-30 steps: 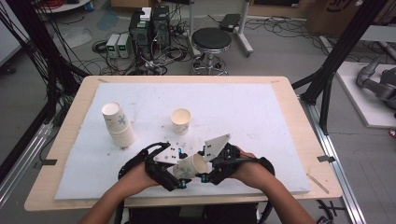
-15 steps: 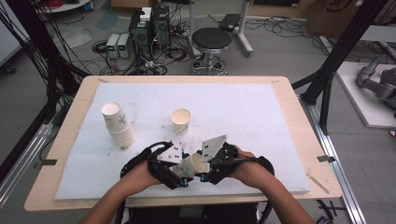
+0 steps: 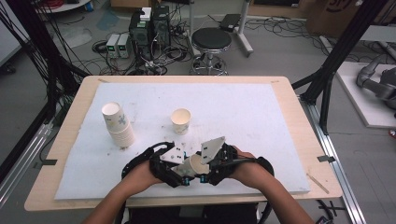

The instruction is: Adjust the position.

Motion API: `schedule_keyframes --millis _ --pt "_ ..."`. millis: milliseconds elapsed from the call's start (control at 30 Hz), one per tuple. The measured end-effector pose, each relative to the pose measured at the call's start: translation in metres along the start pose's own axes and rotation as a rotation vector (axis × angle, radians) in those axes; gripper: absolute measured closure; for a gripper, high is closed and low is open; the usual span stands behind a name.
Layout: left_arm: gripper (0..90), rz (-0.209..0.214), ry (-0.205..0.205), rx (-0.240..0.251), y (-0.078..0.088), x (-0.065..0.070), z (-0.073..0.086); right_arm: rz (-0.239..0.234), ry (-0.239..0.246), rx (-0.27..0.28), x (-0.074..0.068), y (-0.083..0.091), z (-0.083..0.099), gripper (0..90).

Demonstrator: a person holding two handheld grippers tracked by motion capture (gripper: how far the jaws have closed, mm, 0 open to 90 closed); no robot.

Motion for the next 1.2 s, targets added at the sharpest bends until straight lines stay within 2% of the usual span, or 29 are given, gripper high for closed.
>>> schedule_keyframes --millis 67,167,267,400,467,600,767,900,1033,1200 --pt "35.2 0.009 0.011 0.019 0.001 -0.001 0.000 0.005 -0.010 0.016 0.001 0.001 0.001 30.3" --pt "34.0 0.010 0.030 0.040 0.001 -0.001 0.001 0.006 -0.056 0.067 0.002 0.003 0.003 25.8" --pt "33.9 0.019 0.054 0.070 0.001 -0.002 0.005 0.018 -0.125 0.159 0.004 0.007 0.008 21.9" --pt "32.8 0.017 0.101 0.127 0.000 -0.006 0.014 0.038 -0.205 0.271 0.005 0.015 0.015 21.8" --pt "32.6 0.012 0.128 0.159 0.001 -0.008 0.020 0.068 -0.247 0.321 0.005 0.022 0.022 21.8" --pt "32.6 -0.001 0.196 0.254 0.005 -0.012 0.032 0.124 -0.303 0.336 0.002 0.030 0.038 21.9" --pt "32.5 -0.041 0.231 0.353 0.014 -0.018 0.043 0.219 -0.394 0.353 -0.005 0.035 0.064 21.9" --pt "32.6 -0.060 0.245 0.380 0.018 -0.022 0.047 0.258 -0.465 0.373 -0.011 0.038 0.084 21.9" --pt "32.5 -0.073 0.266 0.423 0.021 -0.025 0.050 0.283 -0.488 0.381 -0.016 0.038 0.097 22.0" --pt "32.0 -0.114 0.276 0.475 0.028 -0.026 0.054 0.311 -0.520 0.376 -0.024 0.037 0.110 22.1"
Point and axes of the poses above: each handheld gripper's, and its own axes: y roughly backward along the jaws, z roughly out of its underside, x roughly to its right, the point moved 1 cm from there along -y, roughly forward along the jaws, and after that the axes turned 13 degrees about y, right-handed, at the moved point
